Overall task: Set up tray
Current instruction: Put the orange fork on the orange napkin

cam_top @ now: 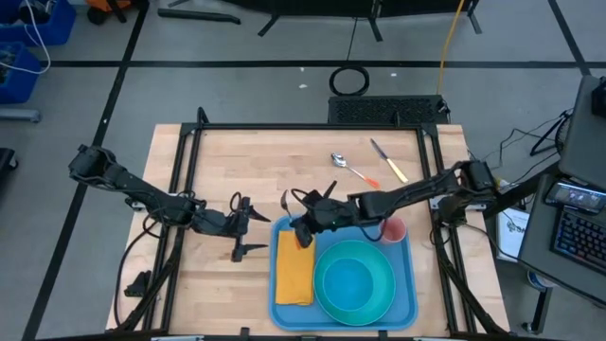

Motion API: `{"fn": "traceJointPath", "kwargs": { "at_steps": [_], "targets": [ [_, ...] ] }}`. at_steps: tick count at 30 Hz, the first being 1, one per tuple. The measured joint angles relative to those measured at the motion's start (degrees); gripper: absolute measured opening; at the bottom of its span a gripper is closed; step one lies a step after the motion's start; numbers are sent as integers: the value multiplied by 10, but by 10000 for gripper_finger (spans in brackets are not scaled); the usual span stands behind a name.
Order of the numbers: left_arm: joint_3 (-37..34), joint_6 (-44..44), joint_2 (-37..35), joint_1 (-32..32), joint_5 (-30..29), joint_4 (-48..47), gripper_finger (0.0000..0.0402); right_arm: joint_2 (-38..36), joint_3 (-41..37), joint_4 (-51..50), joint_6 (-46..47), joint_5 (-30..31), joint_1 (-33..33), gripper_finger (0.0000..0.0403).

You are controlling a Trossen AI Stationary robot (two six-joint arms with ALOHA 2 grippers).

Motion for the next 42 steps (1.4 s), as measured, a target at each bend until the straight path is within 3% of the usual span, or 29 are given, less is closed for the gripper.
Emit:
{"fn": "traceJointPath", "kwargs": {
  "at_steps": [5,12,16,33,42],
  "targets": [
    [0,-93,0,-2,-41,-5,351,0,0,16,-38,17,17,0],
    [0,-108,0,0,-105,22,351,0,0,47,-116,16,22,0],
    [0,-118,0,13,-51,58,351,0,0,80,-146,15,22,0],
    [0,-172,3,32,-26,113,351,0,0,101,-260,-12,19,0],
    [0,-213,26,10,-114,114,351,0,-1,162,-253,103,8,0]
  ]
}}
